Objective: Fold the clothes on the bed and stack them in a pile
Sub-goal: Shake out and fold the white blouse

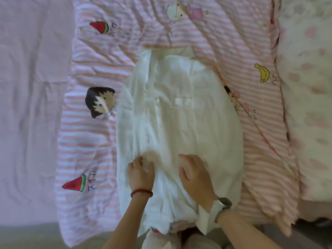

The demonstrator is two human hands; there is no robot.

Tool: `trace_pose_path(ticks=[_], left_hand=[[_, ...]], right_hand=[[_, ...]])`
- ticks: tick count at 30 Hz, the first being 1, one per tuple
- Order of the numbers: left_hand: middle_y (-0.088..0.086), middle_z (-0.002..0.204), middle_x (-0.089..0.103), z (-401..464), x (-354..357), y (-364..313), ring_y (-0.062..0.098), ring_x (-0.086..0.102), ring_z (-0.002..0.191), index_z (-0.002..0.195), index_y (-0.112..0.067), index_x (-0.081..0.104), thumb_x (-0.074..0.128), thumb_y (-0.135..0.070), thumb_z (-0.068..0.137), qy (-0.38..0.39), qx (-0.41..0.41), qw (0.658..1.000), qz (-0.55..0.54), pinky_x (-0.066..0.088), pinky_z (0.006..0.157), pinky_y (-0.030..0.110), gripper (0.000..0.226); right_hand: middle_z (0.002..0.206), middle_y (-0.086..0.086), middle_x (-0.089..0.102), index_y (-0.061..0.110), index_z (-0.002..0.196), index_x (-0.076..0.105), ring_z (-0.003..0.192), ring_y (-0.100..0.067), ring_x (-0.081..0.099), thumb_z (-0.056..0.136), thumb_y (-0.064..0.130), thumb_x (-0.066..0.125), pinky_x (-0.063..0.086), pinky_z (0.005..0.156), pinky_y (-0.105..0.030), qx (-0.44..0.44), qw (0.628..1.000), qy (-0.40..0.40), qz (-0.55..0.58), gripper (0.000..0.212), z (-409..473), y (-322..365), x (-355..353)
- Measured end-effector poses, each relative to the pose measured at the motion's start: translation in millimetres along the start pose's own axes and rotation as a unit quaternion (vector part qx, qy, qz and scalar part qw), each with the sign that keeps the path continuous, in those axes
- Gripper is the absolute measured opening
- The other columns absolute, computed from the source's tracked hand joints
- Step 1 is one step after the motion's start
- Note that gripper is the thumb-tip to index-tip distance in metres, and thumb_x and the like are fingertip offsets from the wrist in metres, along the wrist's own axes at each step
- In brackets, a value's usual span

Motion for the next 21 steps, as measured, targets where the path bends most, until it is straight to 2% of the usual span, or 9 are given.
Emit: trace_pose_path(ticks=[2,5,7,10,13,15,16,17,21], left_hand=[[0.004,0.108,0.048,-6.2,6.2,8.2,0.023,0.052,0.097,0.118,-0.01,0.05,0.062,-0.028,0.085,0.01,-0.007,0.999,0.03,0.041,0.073,0.028,0.04],[-0.001,0.093,0.053,-12.7,8.0,10.2,0.024,0.057,0.09,0.099,-0.013,0.052,0.058,-0.026,0.087,0.006,-0.004,0.999,0.045,0.04,0.067,0.027,0.019],[0.001,0.084,0.056,-20.0,3.4,2.0,0.024,0.057,0.079,0.09,-0.011,0.053,0.055,-0.016,0.089,-0.029,0.027,0.999,0.022,0.038,0.064,0.026,0.006],[0.003,0.086,0.053,-42.7,0.2,-22.2,0.018,0.048,0.062,0.092,-0.001,0.054,0.055,-0.007,0.089,-0.1,0.129,0.987,0.01,0.035,0.056,0.026,0.007],[0.007,0.082,0.057,-61.2,20.9,-45.3,0.017,0.047,0.052,0.102,-0.003,0.053,0.051,-0.011,0.092,-0.041,0.202,0.978,0.04,0.034,0.049,0.025,0.014],[0.002,0.105,0.059,-65.0,47.5,-55.6,0.02,0.058,0.07,0.111,-0.01,0.055,0.048,-0.02,0.093,0.035,0.228,0.964,0.131,0.039,0.056,0.026,0.022],[0.0,0.117,0.055,-66.3,56.4,-60.4,0.021,0.059,0.085,0.114,-0.012,0.056,0.048,-0.023,0.093,0.043,0.229,0.959,0.159,0.041,0.06,0.027,0.025],[0.001,0.123,0.051,-68.7,60.8,-67.2,0.023,0.057,0.097,0.115,-0.012,0.057,0.051,-0.022,0.091,0.031,0.226,0.958,0.171,0.043,0.063,0.029,0.027],[0.016,0.121,0.056,-82.6,66.9,-98.2,0.038,0.05,0.111,0.109,-0.007,0.062,0.068,-0.012,0.077,-0.092,0.254,0.945,0.183,0.043,0.086,0.048,0.033]], right_hand=[[0.096,-0.01,0.062,0.004,0.109,0.064,0.086,-0.029,0.061,0.079,0.005,0.064,0.053,0.075,-0.038,-0.034,0.997,0.006,-0.064,0.03,-14.3,0.5,3.3],[0.101,-0.012,0.063,0.005,0.111,0.063,0.091,-0.029,0.059,0.085,0.016,0.052,0.052,0.077,-0.043,-0.02,0.993,-0.05,-0.103,0.031,-22.1,-11.2,-16.5],[0.112,-0.015,0.059,0.005,0.119,0.057,0.101,-0.029,0.052,0.086,0.023,0.051,0.045,0.082,-0.044,0.046,0.987,-0.098,-0.116,0.038,-22.8,-30.2,-38.7],[0.134,-0.018,0.041,0.007,0.137,0.038,0.12,-0.034,0.038,0.084,0.029,0.065,0.036,0.094,-0.05,0.197,0.967,-0.111,-0.115,0.063,-24.5,-71.0,-65.7],[0.136,-0.012,0.036,0.01,0.138,0.031,0.123,-0.032,0.035,0.083,0.04,0.063,0.036,0.096,-0.05,0.335,0.938,-0.073,-0.057,0.07,-28.3,-113.4,-72.6],[0.103,-0.01,0.055,0.006,0.109,0.053,0.094,-0.029,0.052,0.086,0.033,0.059,0.046,0.077,-0.039,0.375,0.926,-0.041,0.035,0.036,-32.0,-135.1,-66.0],[0.08,-0.007,0.055,0.005,0.087,0.055,0.073,-0.025,0.052,0.089,0.025,0.055,0.043,0.064,-0.034,0.378,0.922,-0.021,0.083,0.02,-33.8,-142.6,-60.7],[0.066,-0.004,0.049,0.007,0.073,0.049,0.06,-0.021,0.046,0.091,0.019,0.051,0.037,0.055,-0.03,0.37,0.923,-0.017,0.108,0.022,-35.7,-148.2,-59.1],[0.07,0.0,0.047,0.008,0.084,0.046,0.062,-0.017,0.043,0.097,0.019,0.041,0.032,0.051,-0.027,0.339,0.921,-0.098,0.167,0.018,-35.4,-168.9,-93.7]])
Point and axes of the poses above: each hand's wrist, its own z-axis towards the middle knuckle, its own x-axis out of the palm, y = z × x, the point moved 6 cm from there along z, towards the middle knuckle
